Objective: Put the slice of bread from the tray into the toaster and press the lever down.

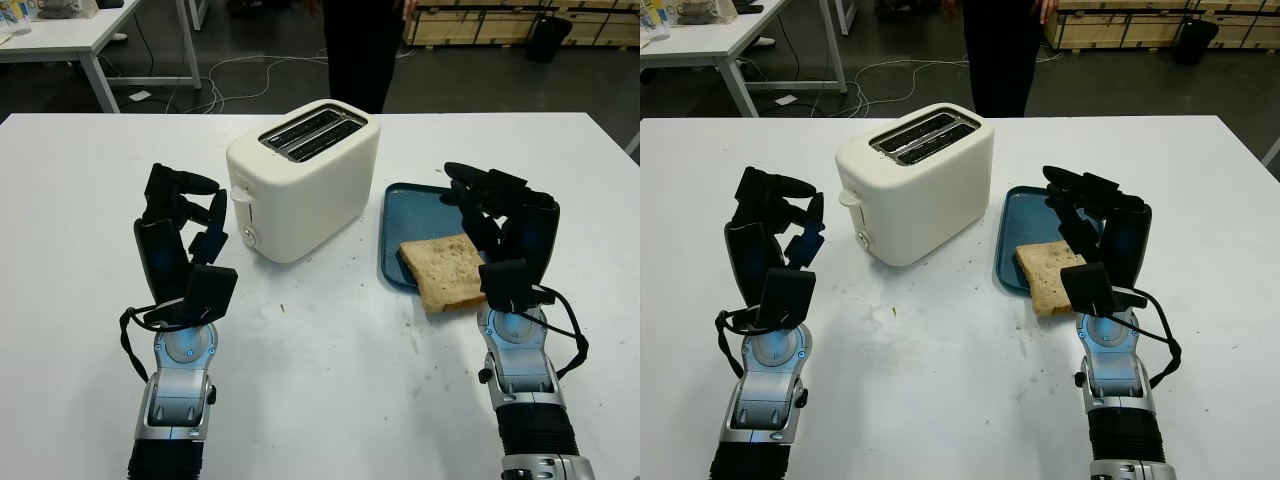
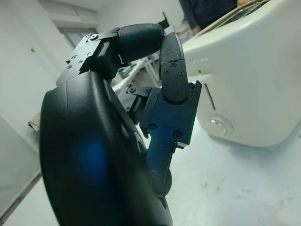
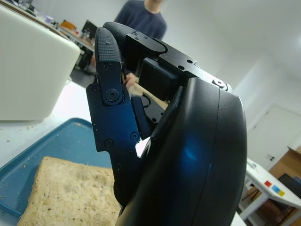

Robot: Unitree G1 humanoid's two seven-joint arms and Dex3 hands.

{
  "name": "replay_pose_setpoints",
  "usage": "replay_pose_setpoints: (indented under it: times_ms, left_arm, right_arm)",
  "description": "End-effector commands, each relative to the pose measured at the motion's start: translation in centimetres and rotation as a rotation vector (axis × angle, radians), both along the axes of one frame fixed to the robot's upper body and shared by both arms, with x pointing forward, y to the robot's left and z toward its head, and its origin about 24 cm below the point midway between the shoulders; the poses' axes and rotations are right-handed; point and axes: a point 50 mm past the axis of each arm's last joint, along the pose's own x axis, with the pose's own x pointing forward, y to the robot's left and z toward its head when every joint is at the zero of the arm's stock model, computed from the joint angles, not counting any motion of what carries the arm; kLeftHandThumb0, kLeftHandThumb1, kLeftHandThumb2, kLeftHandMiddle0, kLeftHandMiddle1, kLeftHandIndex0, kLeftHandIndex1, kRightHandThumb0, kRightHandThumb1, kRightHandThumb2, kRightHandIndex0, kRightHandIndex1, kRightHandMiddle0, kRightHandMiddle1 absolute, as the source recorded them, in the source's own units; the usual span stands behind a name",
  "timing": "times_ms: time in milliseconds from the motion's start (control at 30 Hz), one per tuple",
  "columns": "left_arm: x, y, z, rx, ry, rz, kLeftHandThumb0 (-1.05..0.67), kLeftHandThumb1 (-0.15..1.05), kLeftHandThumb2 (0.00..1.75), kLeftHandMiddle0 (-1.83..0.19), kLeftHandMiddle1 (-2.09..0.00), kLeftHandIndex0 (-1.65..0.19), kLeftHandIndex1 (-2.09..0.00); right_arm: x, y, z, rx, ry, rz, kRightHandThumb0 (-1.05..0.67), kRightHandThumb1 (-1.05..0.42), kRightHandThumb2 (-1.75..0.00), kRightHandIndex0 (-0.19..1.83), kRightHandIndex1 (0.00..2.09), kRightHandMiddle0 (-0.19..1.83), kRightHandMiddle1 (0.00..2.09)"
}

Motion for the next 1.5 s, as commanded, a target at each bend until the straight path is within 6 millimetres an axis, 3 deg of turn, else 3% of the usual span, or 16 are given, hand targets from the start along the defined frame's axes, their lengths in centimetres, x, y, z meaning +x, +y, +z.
replay_pose_setpoints:
  times_ms: [0, 367, 467, 533, 633, 667, 700, 767, 1033, 1200, 1300, 1467]
  left_arm:
    - [0.0, 0.0, 0.3, 0.006, -0.014, 0.003, -0.41, 0.92, 0.37, -0.65, -1.75, -0.4, -1.69]
    - [-0.1, -0.1, 0.2, 0.007, -0.013, -0.001, -0.41, 0.92, 0.38, -0.65, -1.75, -0.4, -1.68]
    - [-0.1, 0.0, 0.2, -0.006, -0.014, -0.003, -0.4, 0.92, 0.37, -0.65, -1.75, -0.4, -1.69]
    - [-0.2, 0.0, 0.1, -0.005, -0.013, -0.004, -0.4, 0.92, 0.37, -0.65, -1.75, -0.39, -1.7]
    - [-0.2, 0.1, 0.1, -0.003, -0.009, 0.001, -0.41, 0.92, 0.37, -0.64, -1.75, -0.39, -1.7]
    - [-0.2, 0.2, 0.1, 0.001, -0.01, 0.004, -0.41, 0.92, 0.37, -0.64, -1.75, -0.38, -1.7]
    - [-0.2, 0.2, 0.0, 0.006, -0.01, 0.007, -0.41, 0.92, 0.37, -0.64, -1.75, -0.38, -1.7]
    - [-0.2, 0.3, 0.0, 0.001, -0.009, 0.006, -0.42, 0.92, 0.38, -0.64, -1.75, -0.39, -1.69]
    - [-0.1, 0.4, 0.1, -0.002, -0.013, 0.004, -0.42, 0.92, 0.37, -0.66, -1.75, -0.4, -1.7]
    - [-0.2, 0.4, 0.1, -0.004, -0.011, 0.008, -0.42, 0.92, 0.37, -0.66, -1.75, -0.4, -1.71]
    - [-0.2, 0.4, 0.1, -0.003, -0.011, 0.005, -0.42, 0.92, 0.37, -0.66, -1.75, -0.4, -1.71]
    - [-0.2, 0.3, 0.1, -0.001, -0.009, 0.003, -0.43, 0.92, 0.37, -0.65, -1.75, -0.4, -1.71]
  right_arm:
    - [0.0, 0.1, 0.2, 0.007, -0.002, -0.004, -0.44, -0.92, -0.18, 1.0, 0.83, 1.17, 0.0]
    - [-0.2, -0.1, 0.1, -0.026, 0.008, 0.021, -0.43, -0.92, -0.17, 0.99, 0.88, 1.16, 0.0]
    - [-1.1, -0.9, 0.4, -0.175, -0.004, 0.05, -0.45, -0.9, -0.08, 0.89, 0.9, 1.14, 0.0]
    - [-2.3, -1.8, 0.7, -0.411, -0.006, 0.036, -0.47, -0.88, -0.03, 0.83, 0.81, 1.06, 0.0]
    - [-4.3, -2.6, 0.9, -0.77, 0.015, 0.005, -0.59, -0.85, -0.01, 0.72, 0.31, 0.81, 0.0]
    - [-3.8, -2.7, 0.3, -0.858, 0.036, 0.001, -0.62, -0.84, 0.0, 0.66, 0.18, 0.71, 0.0]
    - [-2.0, -2.7, -0.9, -0.93, 0.085, -0.003, -0.65, -0.82, 0.0, 0.63, 0.13, 0.67, 0.0]
    - [-0.4, -2.7, -2.5, -1.047, 0.152, -0.004, -0.74, -0.78, 0.0, 0.56, 0.06, 0.59, 0.0]
    - [0.3, -2.9, -4.6, -1.257, 0.32, -0.035, -0.84, -0.73, 0.0, 0.05, 0.0, 0.24, 0.0]
    - [0.9, -3.0, -6.1, -1.328, 0.413, -0.032, -0.89, -0.74, -0.01, 0.0, 0.0, 0.03, 0.0]
    - [1.1, -3.1, -6.6, -1.344, 0.459, -0.018, -0.93, -0.76, -0.01, 0.0, 0.0, 0.0, 0.0]
    - [1.1, -3.4, -5.6, -1.297, 0.425, -0.029, -0.96, -0.79, -0.02, 0.0, 0.0, 0.0, 0.0]
